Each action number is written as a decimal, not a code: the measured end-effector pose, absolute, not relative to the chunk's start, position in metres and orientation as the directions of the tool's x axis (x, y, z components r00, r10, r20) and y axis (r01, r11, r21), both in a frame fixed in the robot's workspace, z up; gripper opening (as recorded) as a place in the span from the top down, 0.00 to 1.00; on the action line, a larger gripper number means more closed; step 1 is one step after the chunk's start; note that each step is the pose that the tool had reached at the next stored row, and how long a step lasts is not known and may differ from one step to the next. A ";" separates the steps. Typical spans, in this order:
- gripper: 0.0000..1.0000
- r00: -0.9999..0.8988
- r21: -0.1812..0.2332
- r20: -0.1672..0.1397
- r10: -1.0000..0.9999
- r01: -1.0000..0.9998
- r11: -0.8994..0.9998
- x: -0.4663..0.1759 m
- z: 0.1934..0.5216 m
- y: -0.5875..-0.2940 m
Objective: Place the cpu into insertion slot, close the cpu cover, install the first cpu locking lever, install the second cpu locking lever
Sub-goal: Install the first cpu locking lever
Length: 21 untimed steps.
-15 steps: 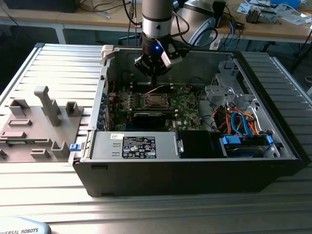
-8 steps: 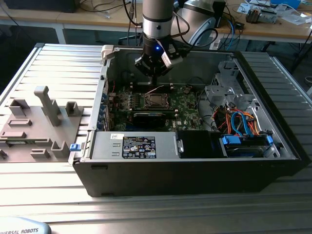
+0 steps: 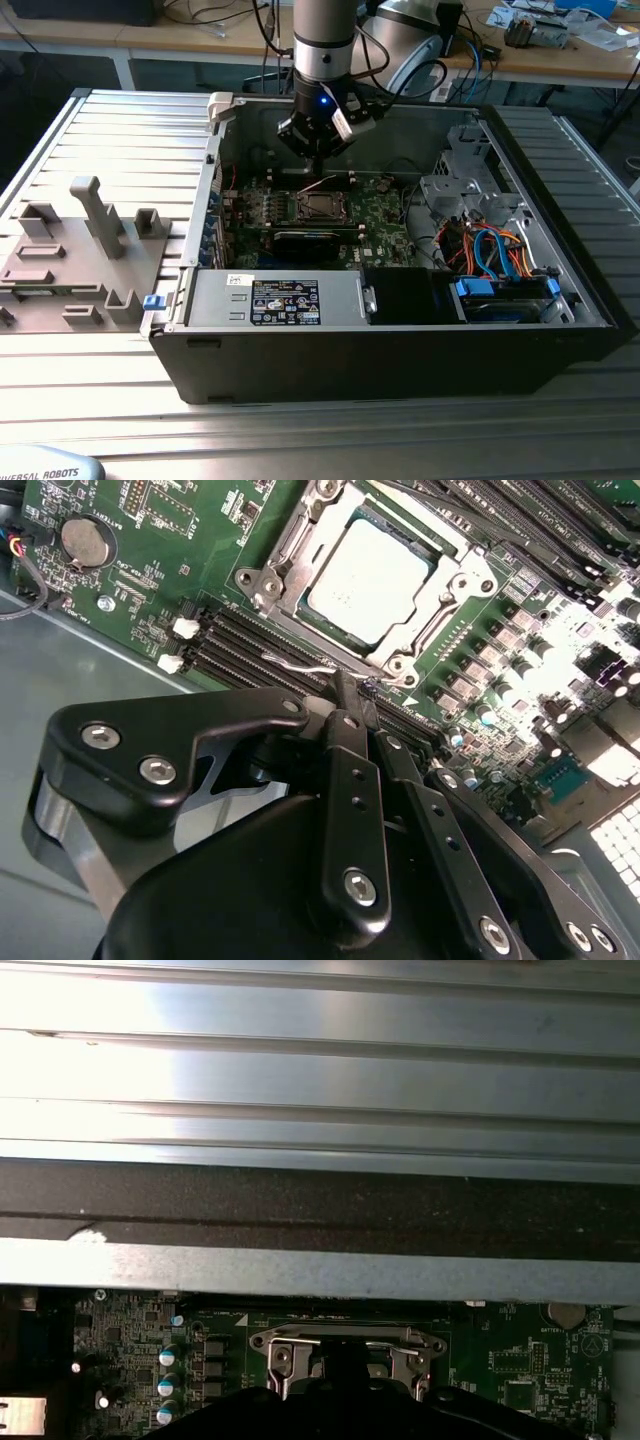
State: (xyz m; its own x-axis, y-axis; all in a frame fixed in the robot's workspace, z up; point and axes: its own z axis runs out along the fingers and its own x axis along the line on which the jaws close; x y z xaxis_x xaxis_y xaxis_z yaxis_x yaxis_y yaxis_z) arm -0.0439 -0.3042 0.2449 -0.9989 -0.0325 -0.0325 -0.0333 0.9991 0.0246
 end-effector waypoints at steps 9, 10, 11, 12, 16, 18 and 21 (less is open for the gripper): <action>0.89 -0.999 0.025 -0.033 -0.033 -0.033 0.999 -0.044 0.244 -0.304; 0.89 -0.999 0.025 -0.033 -0.032 -0.033 0.999 -0.044 0.244 -0.304; 0.89 -0.999 0.025 -0.033 -0.032 -0.033 0.999 -0.044 0.243 -0.304; 0.89 -0.999 0.025 -0.033 -0.032 -0.033 0.999 -0.044 0.243 -0.304; 0.89 -0.999 0.025 -0.033 -0.032 -0.033 0.999 -0.044 0.241 -0.304; 0.89 -0.999 0.025 -0.033 -0.032 -0.033 0.999 -0.044 0.241 -0.304; 0.89 -0.999 0.025 -0.033 -0.032 -0.033 0.999 -0.044 0.241 -0.304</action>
State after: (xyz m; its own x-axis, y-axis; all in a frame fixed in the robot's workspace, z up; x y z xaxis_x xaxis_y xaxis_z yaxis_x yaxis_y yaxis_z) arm -0.0436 -0.3042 0.2406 -0.9989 -0.0325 -0.0326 -0.0333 0.9991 0.0247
